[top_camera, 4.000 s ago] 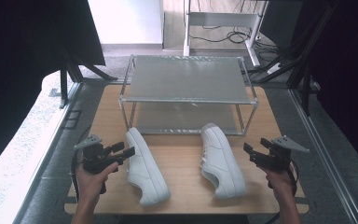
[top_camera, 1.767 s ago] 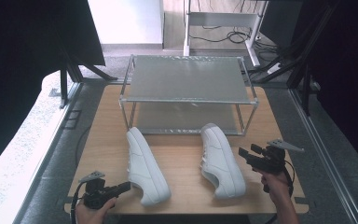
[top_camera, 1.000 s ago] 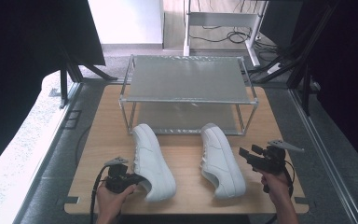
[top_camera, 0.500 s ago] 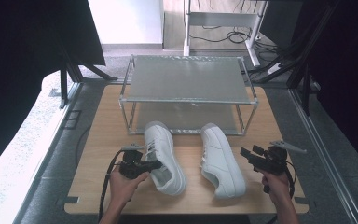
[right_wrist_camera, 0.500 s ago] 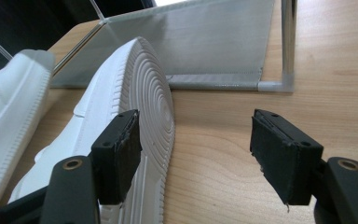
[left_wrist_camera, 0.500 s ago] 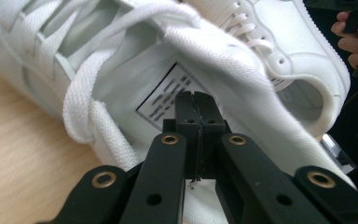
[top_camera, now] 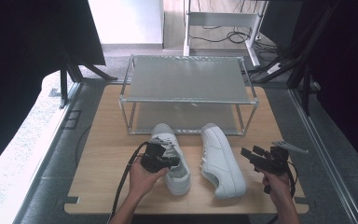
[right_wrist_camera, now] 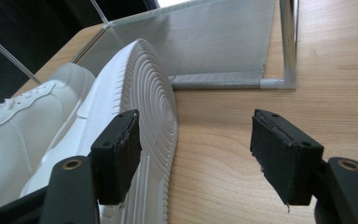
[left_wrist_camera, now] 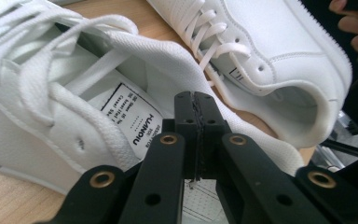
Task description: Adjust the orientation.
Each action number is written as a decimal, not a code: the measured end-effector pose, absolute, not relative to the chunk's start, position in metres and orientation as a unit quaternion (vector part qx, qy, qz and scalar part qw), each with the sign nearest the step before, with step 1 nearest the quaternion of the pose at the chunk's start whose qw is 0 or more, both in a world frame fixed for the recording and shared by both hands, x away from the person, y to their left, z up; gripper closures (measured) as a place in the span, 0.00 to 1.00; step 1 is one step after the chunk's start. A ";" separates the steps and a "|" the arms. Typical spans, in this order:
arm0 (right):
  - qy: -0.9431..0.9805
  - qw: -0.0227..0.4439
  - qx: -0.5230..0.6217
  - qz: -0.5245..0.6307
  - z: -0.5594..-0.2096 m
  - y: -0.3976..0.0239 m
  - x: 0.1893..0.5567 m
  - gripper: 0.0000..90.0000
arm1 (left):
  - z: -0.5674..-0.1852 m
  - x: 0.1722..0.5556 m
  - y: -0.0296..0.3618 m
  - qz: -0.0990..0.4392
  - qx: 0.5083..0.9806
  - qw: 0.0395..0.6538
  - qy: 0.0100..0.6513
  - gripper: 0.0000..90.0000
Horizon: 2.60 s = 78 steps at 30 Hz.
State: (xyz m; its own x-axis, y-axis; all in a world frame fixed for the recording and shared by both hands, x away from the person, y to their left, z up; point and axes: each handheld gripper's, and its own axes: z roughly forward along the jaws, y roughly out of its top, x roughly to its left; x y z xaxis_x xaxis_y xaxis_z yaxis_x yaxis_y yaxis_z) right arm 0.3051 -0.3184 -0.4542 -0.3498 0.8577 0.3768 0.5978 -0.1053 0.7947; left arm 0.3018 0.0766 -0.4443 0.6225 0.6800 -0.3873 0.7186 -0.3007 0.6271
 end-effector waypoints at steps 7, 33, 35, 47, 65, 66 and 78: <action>0.656 0.122 0.554 0.498 -0.455 -0.316 0.305 0.38 | -0.455 0.298 0.076 -0.018 0.810 0.397 0.431 1.00; 0.654 0.126 0.560 0.492 -0.458 -0.315 0.304 0.38 | -0.450 0.280 0.130 0.044 0.813 0.369 0.449 1.00; 0.655 0.130 0.556 0.496 -0.457 -0.314 0.303 0.39 | -0.449 0.279 0.130 0.045 0.812 0.373 0.447 1.00; 0.677 0.161 0.528 0.487 -0.449 -0.306 0.296 0.41 | -0.414 0.279 0.136 0.109 0.750 0.491 0.429 0.52; 0.764 0.162 0.398 0.481 -0.420 -0.247 0.268 0.92 | -0.419 0.272 0.186 0.121 0.704 0.519 0.470 0.44; 0.771 0.159 0.394 0.475 -0.420 -0.242 0.266 0.94 | -0.419 0.272 0.186 0.121 0.704 0.519 0.470 0.44; 0.823 0.147 0.344 0.427 -0.434 -0.205 0.241 1.00 | -0.423 0.273 0.195 0.100 0.701 0.527 0.470 0.43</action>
